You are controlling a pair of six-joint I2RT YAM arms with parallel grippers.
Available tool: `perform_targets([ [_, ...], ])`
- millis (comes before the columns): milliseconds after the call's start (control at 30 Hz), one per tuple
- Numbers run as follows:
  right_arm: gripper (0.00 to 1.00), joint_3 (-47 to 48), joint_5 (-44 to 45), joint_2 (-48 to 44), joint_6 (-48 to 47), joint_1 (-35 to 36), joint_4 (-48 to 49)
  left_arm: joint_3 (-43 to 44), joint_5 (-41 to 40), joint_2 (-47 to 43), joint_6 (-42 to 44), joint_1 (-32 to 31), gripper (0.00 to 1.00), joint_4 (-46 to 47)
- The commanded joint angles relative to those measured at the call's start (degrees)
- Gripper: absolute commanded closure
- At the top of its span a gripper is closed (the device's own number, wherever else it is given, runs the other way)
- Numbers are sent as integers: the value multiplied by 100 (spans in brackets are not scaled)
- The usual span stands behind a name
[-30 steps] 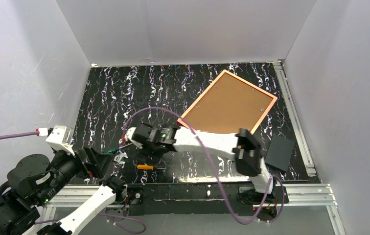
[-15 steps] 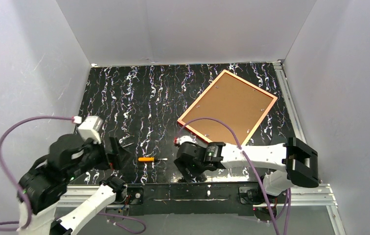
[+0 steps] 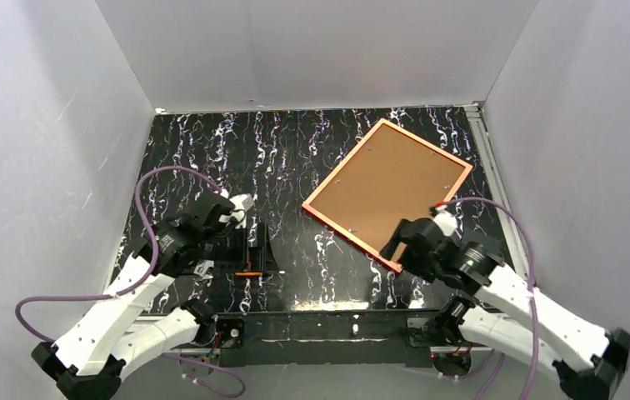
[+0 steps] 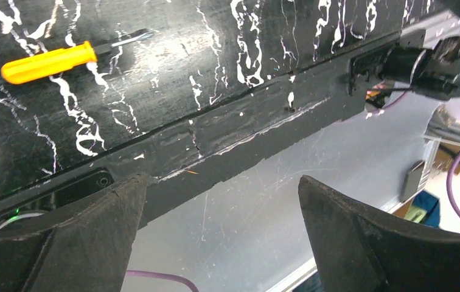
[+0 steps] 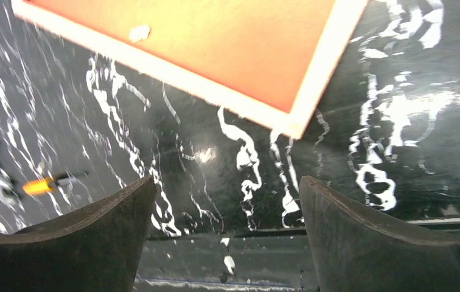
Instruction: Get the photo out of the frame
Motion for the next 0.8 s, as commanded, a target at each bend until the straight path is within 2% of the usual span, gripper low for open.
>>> perform_targets([
  [0, 6, -167, 119, -674, -118, -1065, -388, -213, -177, 246, 146, -558, 4, 368],
  [133, 6, -136, -808, 33, -1154, -2518, -26, -108, -662, 919, 533, -1278, 4, 679],
  [200, 8, -34, -1099, 476, -1503, -2993, 75, -23, -931, 1211, 777, -1641, 3, 846],
  [400, 10, 52, -1281, 1208, -2057, -3403, 685, 93, -1453, 1812, 1273, -2376, 2, 1265],
  [533, 16, -12, -1710, 1525, -2180, -3750, 1112, 89, -1939, 1955, 1461, -2795, 2, 1351],
  [600, 20, -94, -1833, 1660, -2246, -3828, 1368, 77, -2015, 1975, 1520, -2928, 2, 1375],
  [767, 41, -375, -2080, 1800, -2314, -3969, 1921, 43, -2205, 2000, 1726, -3182, 2, 1394],
])
